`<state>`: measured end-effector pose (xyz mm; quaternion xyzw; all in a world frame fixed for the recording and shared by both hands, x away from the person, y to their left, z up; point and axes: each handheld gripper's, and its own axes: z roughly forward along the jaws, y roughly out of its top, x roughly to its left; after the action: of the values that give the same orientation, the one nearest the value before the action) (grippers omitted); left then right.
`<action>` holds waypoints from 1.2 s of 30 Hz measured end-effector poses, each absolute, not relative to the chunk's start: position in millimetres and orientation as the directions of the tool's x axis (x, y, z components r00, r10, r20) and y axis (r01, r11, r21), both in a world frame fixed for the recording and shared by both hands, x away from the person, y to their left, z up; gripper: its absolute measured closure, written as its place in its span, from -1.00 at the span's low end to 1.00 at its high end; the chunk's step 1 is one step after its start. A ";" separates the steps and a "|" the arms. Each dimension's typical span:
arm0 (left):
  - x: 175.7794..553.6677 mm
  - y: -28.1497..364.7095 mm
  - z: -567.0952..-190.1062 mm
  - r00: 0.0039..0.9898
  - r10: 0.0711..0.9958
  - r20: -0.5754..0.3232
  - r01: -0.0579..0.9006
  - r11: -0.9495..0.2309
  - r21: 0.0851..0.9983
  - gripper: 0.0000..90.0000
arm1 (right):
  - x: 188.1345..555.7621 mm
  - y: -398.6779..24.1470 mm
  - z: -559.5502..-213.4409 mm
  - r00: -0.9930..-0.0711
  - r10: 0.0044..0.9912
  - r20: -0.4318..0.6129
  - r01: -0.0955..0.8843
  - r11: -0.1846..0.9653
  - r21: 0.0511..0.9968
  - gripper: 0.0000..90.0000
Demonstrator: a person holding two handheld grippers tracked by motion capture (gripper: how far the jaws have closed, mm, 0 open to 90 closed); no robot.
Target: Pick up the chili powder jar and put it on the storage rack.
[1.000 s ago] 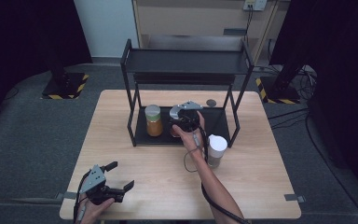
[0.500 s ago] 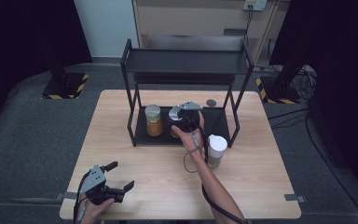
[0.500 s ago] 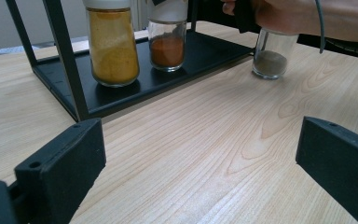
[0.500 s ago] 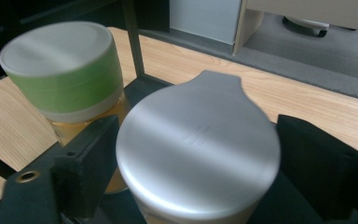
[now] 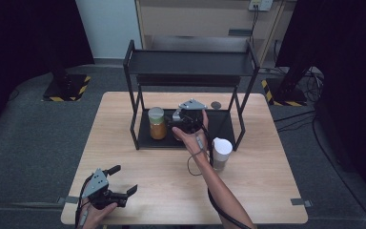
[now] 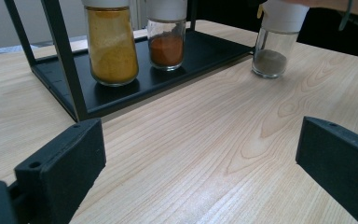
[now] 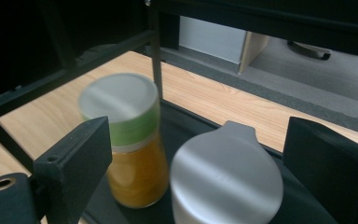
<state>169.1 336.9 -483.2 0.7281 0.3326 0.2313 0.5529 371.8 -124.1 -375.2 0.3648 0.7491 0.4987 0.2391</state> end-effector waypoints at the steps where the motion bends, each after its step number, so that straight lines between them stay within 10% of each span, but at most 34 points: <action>1: 169.1 337.0 -483.2 0.672 0.740 -0.031 0.228 -0.167 0.959 -1.00 | 369.3 -125.3 -374.1 -0.621 0.784 0.003 0.302 0.236 0.924 -0.81; 36: 170.3 338.3 -484.9 0.667 0.743 -0.048 0.239 -0.152 0.959 -1.00 | 301.0 -227.4 -325.9 -0.772 0.635 -0.028 0.184 0.266 0.946 -0.82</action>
<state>170.3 338.3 -484.9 0.7244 0.3391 0.2269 0.5557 301.0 -227.4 -325.9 0.2669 0.7680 0.5441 0.2072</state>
